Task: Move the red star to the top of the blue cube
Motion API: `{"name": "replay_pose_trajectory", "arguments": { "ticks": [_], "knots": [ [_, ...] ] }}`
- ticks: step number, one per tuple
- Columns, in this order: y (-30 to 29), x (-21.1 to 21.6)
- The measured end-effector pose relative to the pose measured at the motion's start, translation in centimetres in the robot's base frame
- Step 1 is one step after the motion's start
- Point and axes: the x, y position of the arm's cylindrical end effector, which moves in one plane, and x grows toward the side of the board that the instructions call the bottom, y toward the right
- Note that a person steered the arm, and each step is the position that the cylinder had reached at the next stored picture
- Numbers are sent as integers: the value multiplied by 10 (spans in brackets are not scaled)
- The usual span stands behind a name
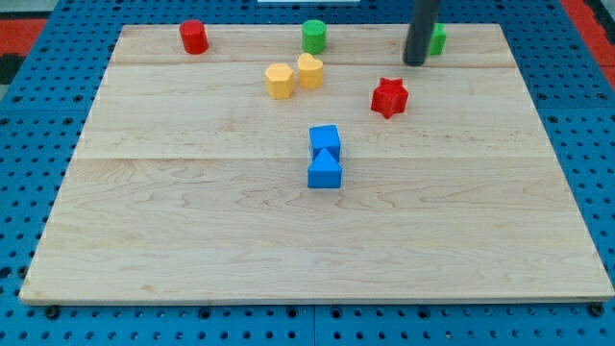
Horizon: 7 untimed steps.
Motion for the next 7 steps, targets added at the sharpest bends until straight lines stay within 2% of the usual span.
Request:
{"name": "replay_pose_trajectory", "arguments": {
  "ticks": [1, 2, 4, 5, 6, 7],
  "knots": [
    [-31, -5],
    [-33, -4],
    [18, 58],
    [0, 93],
    [-61, 119],
    [-7, 118]
  ]
}}
